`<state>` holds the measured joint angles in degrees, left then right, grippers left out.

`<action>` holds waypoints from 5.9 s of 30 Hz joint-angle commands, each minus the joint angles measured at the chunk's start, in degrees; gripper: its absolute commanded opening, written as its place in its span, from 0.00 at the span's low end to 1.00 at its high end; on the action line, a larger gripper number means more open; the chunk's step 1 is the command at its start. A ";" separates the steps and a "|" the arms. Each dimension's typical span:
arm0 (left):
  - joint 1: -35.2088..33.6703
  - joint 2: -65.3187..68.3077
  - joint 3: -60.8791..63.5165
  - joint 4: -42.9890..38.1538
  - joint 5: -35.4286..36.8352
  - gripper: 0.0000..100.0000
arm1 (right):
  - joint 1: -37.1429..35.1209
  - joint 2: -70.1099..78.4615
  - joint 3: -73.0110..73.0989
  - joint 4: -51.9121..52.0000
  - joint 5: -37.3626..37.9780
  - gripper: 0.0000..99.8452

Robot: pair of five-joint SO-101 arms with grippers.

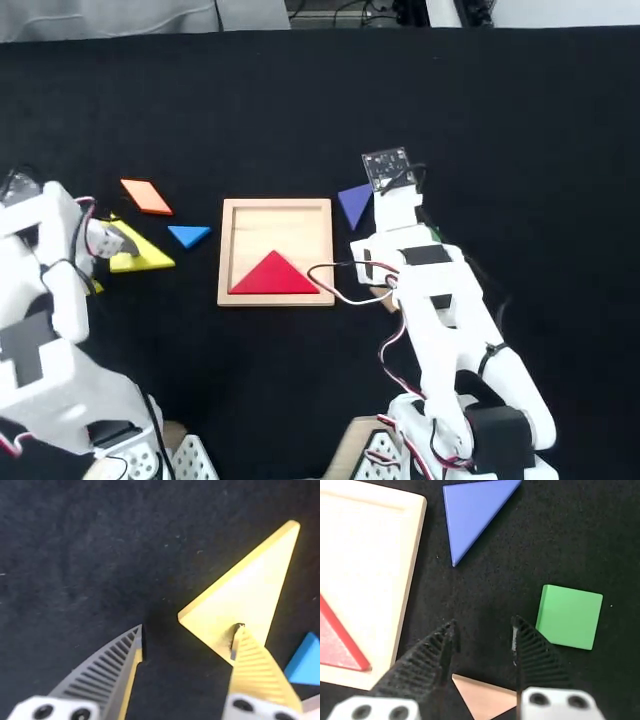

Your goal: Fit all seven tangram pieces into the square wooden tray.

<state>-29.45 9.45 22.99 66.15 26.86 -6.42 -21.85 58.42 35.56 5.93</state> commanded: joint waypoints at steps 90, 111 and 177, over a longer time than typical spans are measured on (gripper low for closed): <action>7.08 -16.26 3.74 3.87 -15.38 0.28 | 0.88 -2.07 1.27 -4.22 3.52 0.17; 29.49 -16.26 20.00 -1.76 -34.55 0.27 | 0.88 -2.07 1.36 -4.22 3.52 0.17; 13.05 23.65 -39.69 -2.64 13.89 0.34 | 0.88 -2.07 1.36 -4.22 3.60 0.17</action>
<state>-18.37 33.54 -12.44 62.64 40.22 -6.15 -21.85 60.35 32.31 9.01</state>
